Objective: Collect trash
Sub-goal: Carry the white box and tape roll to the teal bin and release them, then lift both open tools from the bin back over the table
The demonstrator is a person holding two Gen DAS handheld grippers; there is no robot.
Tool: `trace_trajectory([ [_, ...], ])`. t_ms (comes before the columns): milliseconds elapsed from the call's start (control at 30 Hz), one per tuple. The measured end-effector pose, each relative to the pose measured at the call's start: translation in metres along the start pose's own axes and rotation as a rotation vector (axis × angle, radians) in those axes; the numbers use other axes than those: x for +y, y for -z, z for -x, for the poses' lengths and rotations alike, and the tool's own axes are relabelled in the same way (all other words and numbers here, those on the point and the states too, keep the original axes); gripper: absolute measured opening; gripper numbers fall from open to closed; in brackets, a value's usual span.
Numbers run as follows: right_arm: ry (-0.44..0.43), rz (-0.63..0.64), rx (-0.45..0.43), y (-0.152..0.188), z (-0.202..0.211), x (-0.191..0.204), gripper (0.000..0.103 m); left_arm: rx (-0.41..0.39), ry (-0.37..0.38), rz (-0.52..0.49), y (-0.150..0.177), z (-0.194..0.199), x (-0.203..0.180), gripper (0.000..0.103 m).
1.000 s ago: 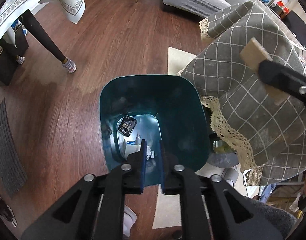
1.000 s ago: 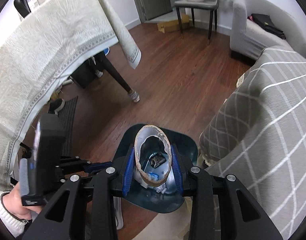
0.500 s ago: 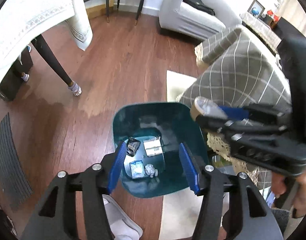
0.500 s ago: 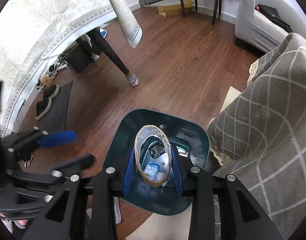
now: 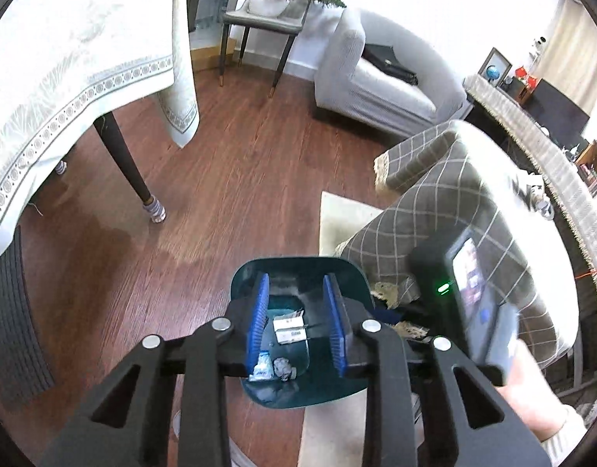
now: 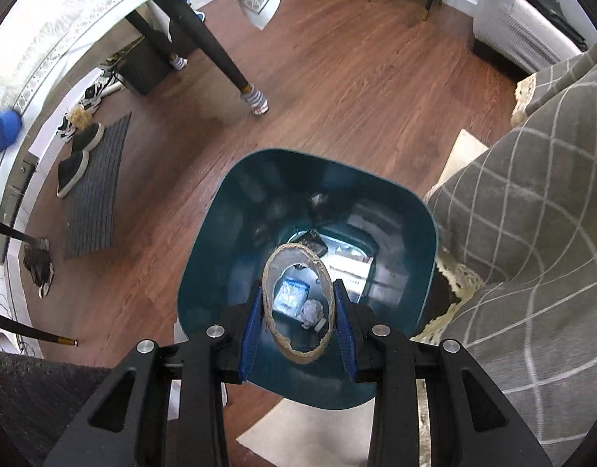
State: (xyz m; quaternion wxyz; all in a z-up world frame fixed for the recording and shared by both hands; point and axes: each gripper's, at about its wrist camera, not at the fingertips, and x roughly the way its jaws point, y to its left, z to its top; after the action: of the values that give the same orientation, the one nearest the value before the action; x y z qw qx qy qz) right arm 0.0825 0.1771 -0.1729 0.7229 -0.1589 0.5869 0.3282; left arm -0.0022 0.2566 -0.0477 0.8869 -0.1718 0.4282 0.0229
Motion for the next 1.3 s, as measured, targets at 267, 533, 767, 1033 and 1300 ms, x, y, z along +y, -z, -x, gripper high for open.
trace_trajectory([
  [267,-0.052,0.015,0.063,0.007,-0.015,0.010,0.054,-0.040,0.014,-0.004,-0.007,0.012,-0.008,0.030],
  [533,-0.048,0.034,0.047,0.014,0.001,0.009,0.053,-0.110,0.011,-0.007,-0.017,0.031,-0.019,0.029],
  [767,-0.067,0.067,-0.046,0.014,0.041,0.010,0.041,-0.170,0.003,0.000,-0.028,0.048,-0.026,0.029],
  [1033,-0.061,0.062,-0.235,0.012,0.112,-0.006,0.035,-0.209,0.015,-0.018,-0.039,0.059,-0.047,0.032],
  [1300,-0.022,0.003,-0.368,0.015,0.164,-0.052,0.035,-0.224,0.048,-0.061,-0.049,0.052,-0.080,0.037],
])
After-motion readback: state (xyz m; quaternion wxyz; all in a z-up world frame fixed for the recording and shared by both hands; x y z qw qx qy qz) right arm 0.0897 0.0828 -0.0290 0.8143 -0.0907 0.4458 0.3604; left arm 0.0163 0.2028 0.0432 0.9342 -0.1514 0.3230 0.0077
